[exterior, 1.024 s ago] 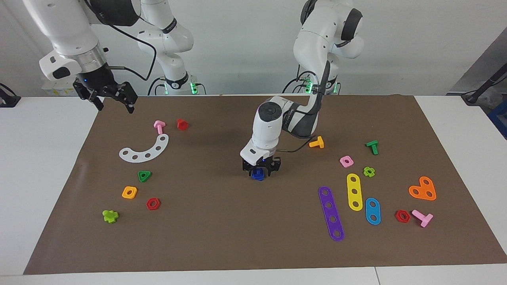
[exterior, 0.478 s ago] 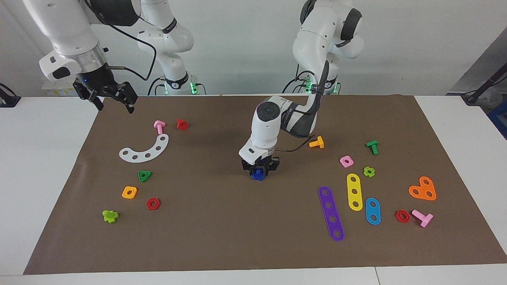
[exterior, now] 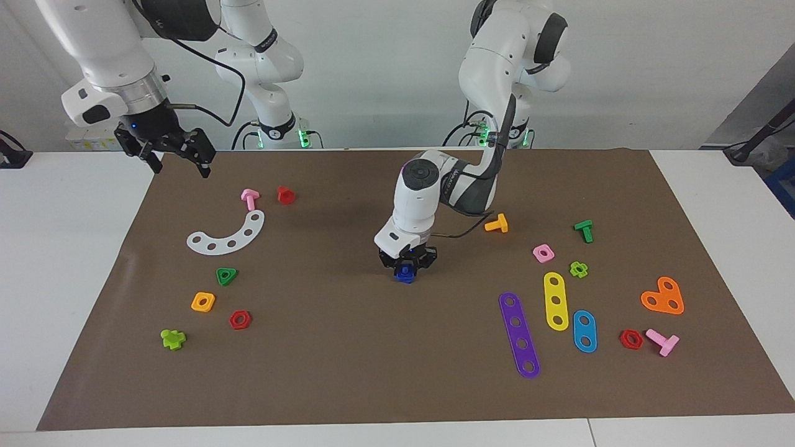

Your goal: Unscrew and place screws in storage area

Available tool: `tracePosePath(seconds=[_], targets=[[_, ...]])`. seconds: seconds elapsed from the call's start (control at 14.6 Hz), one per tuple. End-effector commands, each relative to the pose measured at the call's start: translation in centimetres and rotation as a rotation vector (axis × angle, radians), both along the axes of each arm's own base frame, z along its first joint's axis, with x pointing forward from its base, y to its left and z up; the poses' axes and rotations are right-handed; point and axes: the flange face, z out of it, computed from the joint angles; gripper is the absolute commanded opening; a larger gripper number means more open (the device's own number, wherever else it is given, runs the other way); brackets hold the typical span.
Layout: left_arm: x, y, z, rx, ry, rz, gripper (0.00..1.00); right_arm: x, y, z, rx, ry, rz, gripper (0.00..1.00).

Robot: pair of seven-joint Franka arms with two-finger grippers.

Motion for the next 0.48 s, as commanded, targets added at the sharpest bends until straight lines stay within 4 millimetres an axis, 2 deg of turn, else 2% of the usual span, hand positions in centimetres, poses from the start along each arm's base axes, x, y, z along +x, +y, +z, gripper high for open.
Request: tracePosePath(seconds=[0.0, 0.2, 0.41], targets=[[0.16, -0.22, 0.90, 0.026, 0.006, 0.003, 0.37, -0.48, 0.06, 0.16, 0.004, -0.004, 0.022, 1.00], [-0.03, -0.10, 0.66, 0.041, 0.030, 0.005, 0.35, -0.44, 0.07, 0.07, 0.004, -0.003, 0.020, 1.00], [0.44, -0.26, 1.39, 0.045, 0.046, 0.011, 0.35, -0.48, 0.06, 0.16, 0.004, -0.004, 0.022, 1.00]])
